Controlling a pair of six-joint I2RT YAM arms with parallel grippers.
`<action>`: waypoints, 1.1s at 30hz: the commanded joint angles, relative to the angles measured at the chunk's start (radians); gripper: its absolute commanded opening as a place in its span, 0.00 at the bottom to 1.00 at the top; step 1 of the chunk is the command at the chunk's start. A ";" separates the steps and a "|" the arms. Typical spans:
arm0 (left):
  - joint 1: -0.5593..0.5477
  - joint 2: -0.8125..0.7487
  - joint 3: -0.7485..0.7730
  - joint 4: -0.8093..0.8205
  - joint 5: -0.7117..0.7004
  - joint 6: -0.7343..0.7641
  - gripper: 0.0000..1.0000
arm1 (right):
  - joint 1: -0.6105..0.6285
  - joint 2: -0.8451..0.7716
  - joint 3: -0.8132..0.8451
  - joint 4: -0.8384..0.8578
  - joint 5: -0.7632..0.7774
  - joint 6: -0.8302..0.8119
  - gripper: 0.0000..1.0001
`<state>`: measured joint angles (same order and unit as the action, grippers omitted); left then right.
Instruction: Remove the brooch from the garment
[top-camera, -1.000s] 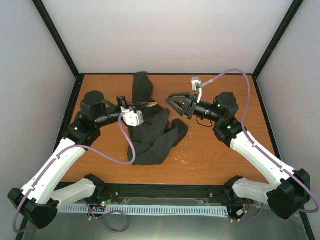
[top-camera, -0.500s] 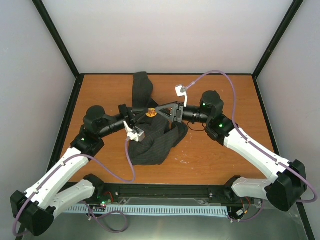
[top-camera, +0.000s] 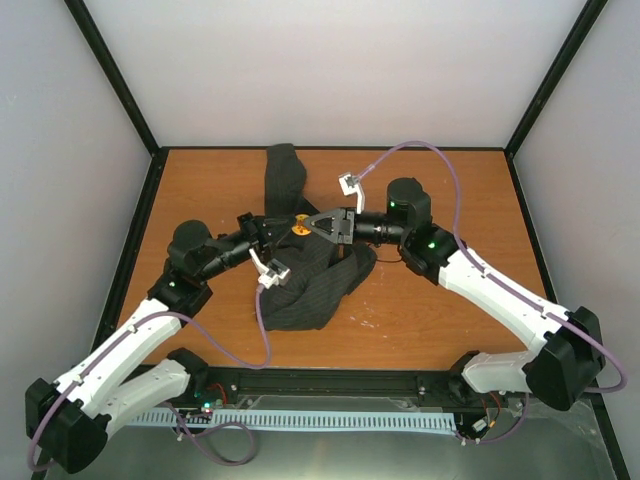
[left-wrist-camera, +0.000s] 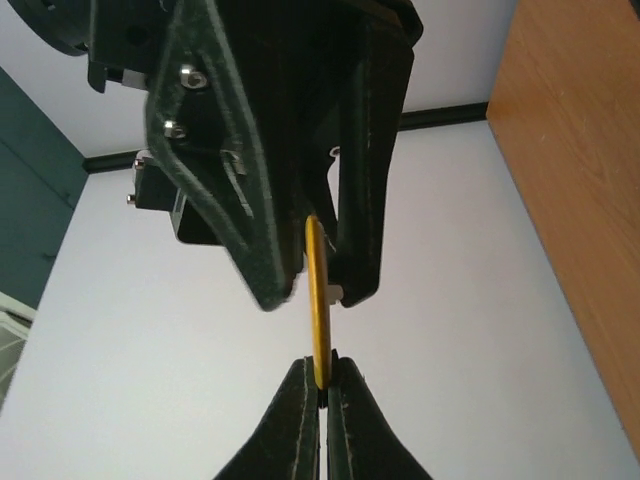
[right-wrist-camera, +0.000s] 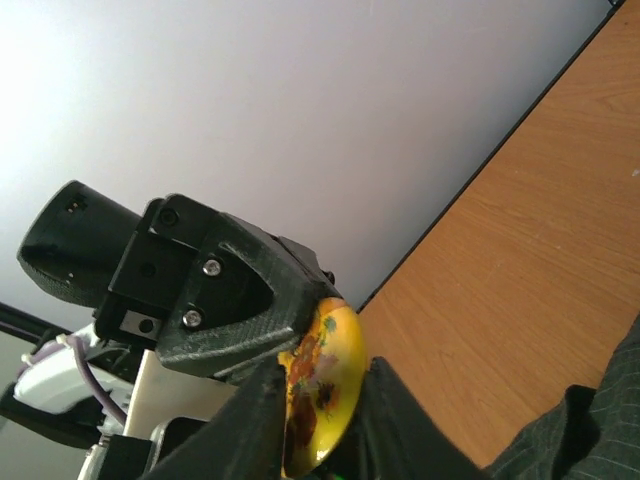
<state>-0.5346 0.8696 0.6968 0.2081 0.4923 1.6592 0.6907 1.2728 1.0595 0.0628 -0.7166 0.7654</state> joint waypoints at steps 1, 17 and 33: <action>-0.009 0.003 -0.020 0.117 -0.010 0.091 0.02 | 0.015 0.021 0.018 0.023 -0.019 0.030 0.19; 0.038 0.288 0.329 -0.432 -0.298 -0.401 1.00 | -0.272 -0.067 -0.169 -0.096 0.087 -0.057 0.03; 0.383 0.679 0.695 -0.746 -0.077 -1.016 1.00 | -0.747 -0.124 -0.462 -0.148 0.445 -0.191 0.03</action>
<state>-0.1650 1.5616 1.3518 -0.4828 0.3157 0.8028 -0.0326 1.1275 0.6090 -0.0906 -0.3779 0.6140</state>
